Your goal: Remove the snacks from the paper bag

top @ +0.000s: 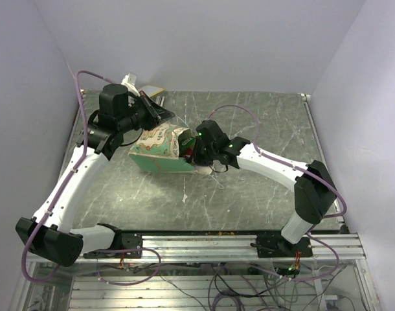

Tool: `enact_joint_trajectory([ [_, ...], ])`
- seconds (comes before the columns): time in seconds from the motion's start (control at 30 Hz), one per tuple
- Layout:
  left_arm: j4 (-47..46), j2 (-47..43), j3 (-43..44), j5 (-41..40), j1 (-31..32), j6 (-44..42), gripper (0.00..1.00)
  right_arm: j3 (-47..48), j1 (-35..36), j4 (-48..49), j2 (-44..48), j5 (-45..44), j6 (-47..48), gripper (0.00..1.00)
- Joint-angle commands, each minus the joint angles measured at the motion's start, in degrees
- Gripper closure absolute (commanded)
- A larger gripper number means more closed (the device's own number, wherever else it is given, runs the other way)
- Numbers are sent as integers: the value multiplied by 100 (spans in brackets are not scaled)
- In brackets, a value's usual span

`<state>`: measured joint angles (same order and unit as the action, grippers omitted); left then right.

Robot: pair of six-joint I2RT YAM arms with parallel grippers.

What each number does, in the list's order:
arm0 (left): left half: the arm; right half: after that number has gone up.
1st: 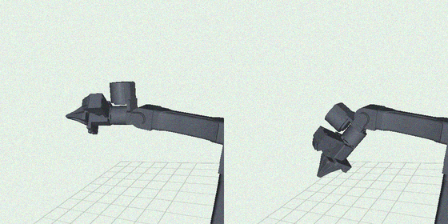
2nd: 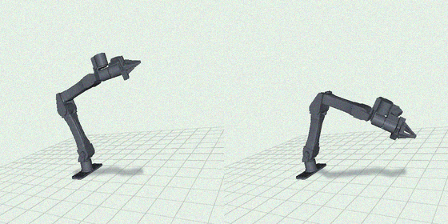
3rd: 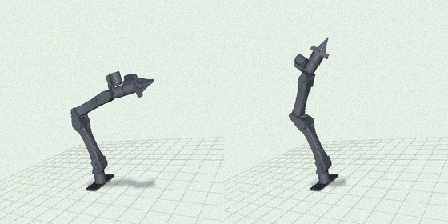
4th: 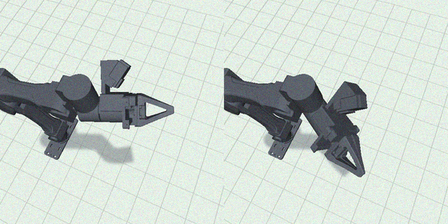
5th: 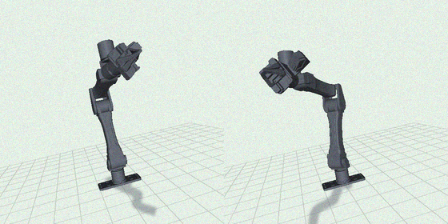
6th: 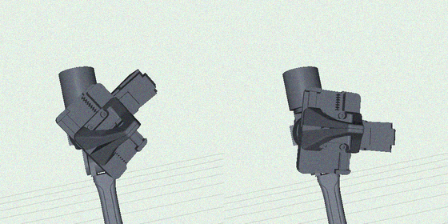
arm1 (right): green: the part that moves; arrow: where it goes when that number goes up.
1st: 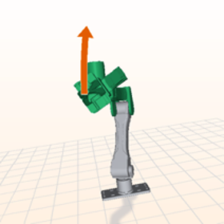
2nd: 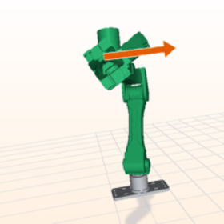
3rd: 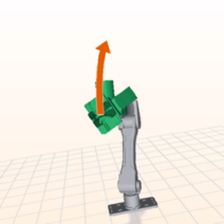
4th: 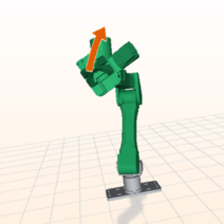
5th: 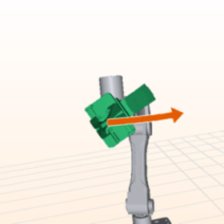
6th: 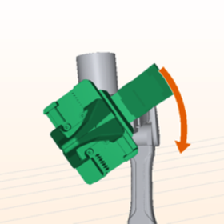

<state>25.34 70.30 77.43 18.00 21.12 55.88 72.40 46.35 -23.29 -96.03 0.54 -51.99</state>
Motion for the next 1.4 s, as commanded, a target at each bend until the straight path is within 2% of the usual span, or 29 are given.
enact_joint_trajectory([
  [0.0,167,-164,305,203,-225,-299,93,126,-3,177,321,-215,407,100],
  [0.33,592,-341,260,332,-719,-648,93,888,46,135,548,-109,1038,100],
  [0.53,712,-175,712,512,-1120,-622,93,1268,120,-221,724,-295,1025,100],
  [0.63,695,-92,834,592,-1154,-554,93,1370,138,-305,884,-367,1084,100],
  [0.83,282,-57,436,905,-1154,-206,93,1873,140,-586,973,-422,1550,100],
  [1.37,393,-22,438,999,-1154,-287,93,3715,69,-1922,1048,-1561,2254,100],
])
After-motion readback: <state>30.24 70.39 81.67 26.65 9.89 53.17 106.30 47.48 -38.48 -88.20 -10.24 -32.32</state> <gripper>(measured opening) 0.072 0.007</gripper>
